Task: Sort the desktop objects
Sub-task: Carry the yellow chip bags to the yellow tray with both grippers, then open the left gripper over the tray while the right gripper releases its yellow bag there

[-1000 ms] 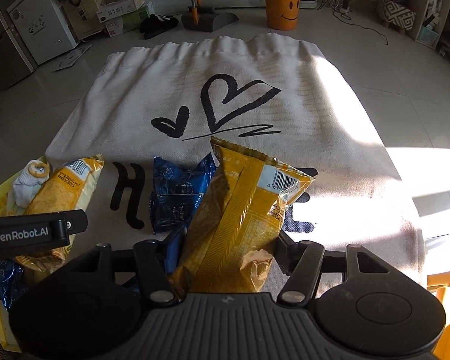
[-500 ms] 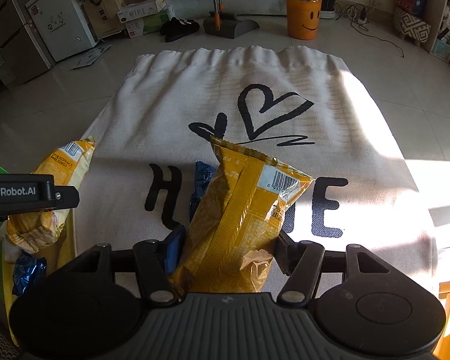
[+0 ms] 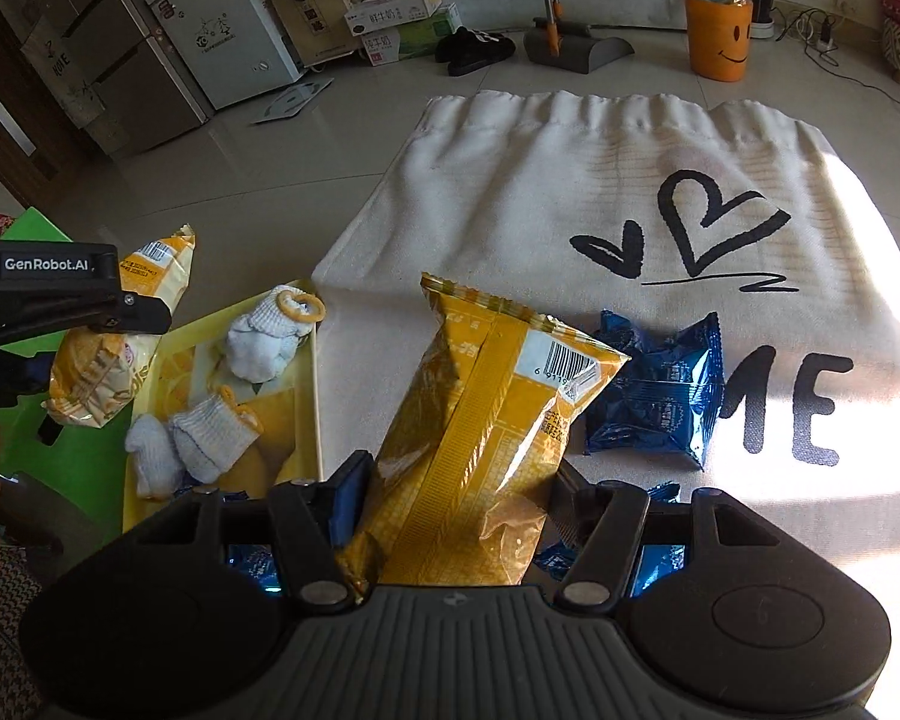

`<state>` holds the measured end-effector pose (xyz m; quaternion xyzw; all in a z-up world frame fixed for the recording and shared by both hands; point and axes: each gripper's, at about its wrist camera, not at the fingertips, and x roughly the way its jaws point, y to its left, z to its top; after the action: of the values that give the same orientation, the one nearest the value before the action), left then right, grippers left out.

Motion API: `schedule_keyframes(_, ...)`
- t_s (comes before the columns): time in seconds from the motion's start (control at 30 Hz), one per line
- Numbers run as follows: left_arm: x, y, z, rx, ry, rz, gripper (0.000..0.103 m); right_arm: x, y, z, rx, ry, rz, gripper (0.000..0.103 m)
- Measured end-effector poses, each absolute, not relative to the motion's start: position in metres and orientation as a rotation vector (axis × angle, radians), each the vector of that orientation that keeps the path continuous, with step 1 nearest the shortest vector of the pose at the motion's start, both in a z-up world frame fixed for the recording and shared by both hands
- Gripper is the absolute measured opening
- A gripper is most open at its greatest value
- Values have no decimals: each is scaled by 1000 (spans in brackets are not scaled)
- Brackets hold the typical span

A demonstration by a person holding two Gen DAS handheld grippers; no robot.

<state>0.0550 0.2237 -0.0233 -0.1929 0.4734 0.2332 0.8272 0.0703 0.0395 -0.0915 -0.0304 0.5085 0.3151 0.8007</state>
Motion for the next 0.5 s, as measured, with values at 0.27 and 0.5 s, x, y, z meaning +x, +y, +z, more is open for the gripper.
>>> schedule_keyframes(0.27, 28, 282, -44, -545, 1068, 652, 64, 50, 98, -108, -2, 1121, 803, 61)
schedule_keyframes(0.5, 15, 304, -65, -600, 1140, 736, 64, 37, 145, -132, 16, 1147, 902, 61)
